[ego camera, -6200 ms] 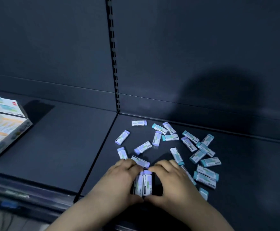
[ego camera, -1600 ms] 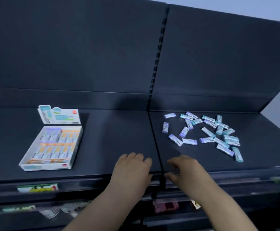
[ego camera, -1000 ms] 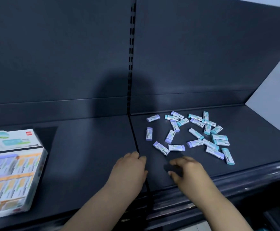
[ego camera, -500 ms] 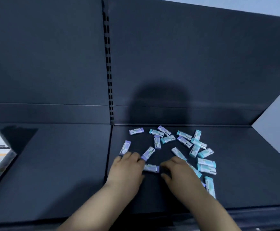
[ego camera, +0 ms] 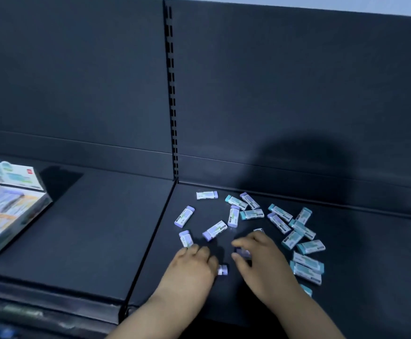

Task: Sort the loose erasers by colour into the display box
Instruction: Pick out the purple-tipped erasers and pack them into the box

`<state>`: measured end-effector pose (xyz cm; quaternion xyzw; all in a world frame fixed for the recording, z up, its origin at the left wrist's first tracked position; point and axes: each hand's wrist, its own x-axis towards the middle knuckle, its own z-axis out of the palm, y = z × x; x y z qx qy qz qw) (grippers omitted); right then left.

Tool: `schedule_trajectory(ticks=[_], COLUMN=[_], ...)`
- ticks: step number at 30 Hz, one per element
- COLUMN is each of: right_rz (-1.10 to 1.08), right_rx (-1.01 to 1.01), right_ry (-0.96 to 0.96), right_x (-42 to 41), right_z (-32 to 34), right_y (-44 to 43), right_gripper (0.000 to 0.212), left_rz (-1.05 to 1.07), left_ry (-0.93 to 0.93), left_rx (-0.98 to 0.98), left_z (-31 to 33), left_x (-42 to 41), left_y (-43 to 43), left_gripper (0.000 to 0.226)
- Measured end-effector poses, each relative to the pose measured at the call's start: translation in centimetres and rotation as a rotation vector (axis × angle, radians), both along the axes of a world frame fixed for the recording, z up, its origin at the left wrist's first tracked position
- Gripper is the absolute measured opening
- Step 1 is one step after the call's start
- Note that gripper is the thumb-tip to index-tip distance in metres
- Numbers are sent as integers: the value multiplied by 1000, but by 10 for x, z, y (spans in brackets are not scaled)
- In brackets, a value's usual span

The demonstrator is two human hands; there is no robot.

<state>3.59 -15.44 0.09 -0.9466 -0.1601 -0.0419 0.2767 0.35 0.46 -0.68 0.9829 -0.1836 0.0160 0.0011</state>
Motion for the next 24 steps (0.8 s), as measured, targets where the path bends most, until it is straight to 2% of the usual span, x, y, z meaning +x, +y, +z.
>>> schedule_trajectory(ticks=[2, 5, 7, 11, 13, 16, 20, 22, 24], right_rz=[3, 59, 120, 181, 150, 75, 4, -28, -53], right_rx=[34, 0, -3, -51, -150, -281, -259, -220, -192], right_ry=[7, 44, 59, 80, 68, 88, 101, 125, 167], right_x=[4, 7, 7, 7, 8, 9, 9, 10, 10], right_z=[1, 3, 3, 4, 6, 8, 11, 11, 11], right_y=[4, 16, 29, 63, 79, 94, 96, 92, 88], right_gripper=[23, 26, 28, 30, 32, 37, 20, 17, 26], left_rz=[26, 281, 349, 453, 463, 434, 314, 161, 8], left_ry=[-24, 110, -2, 48, 51, 72, 60, 155, 279], left_rx=[-37, -223, -214, -137, -61, -180, -343, -341, -290], left_z=[-4, 11, 10, 10, 11, 7, 11, 12, 14], left_x=[-4, -11, -15, -13, -9, -3, 2, 6, 12], left_y=[9, 26, 42, 65, 72, 81, 98, 108, 117], left_gripper=[18, 39, 38, 27, 27, 25, 26, 45, 71])
